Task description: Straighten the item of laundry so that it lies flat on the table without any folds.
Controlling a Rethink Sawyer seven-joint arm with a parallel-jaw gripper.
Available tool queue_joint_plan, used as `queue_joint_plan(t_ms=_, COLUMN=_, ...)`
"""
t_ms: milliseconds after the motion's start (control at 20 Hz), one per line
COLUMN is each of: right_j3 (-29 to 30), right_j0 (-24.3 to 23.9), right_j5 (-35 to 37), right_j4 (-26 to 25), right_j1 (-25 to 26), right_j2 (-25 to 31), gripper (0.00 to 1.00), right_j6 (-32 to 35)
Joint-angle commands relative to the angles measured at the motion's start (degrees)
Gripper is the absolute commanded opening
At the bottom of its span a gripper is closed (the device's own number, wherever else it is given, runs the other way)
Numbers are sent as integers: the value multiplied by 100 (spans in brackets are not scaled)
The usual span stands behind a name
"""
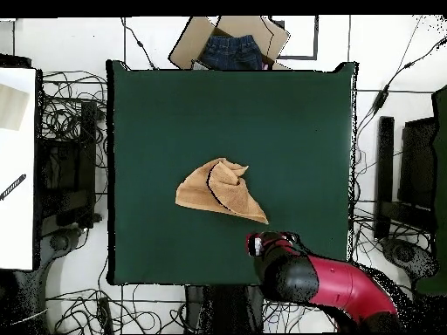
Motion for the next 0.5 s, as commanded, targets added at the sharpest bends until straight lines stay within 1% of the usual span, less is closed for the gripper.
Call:
queue_joint_plan(t_ms=50, right_j3=45, right_j0=-286, right_j5=-424, right_j4=-588, right_j1=688, right_j2=534, gripper=100, right_j6=-39)
queue_joint_plan(t_ms=500, right_j3=-207, right_j0=-646, right_j5=-421, right_j4=-982, right_j1=1091, right_j2=669, gripper=100, right_j6=-62)
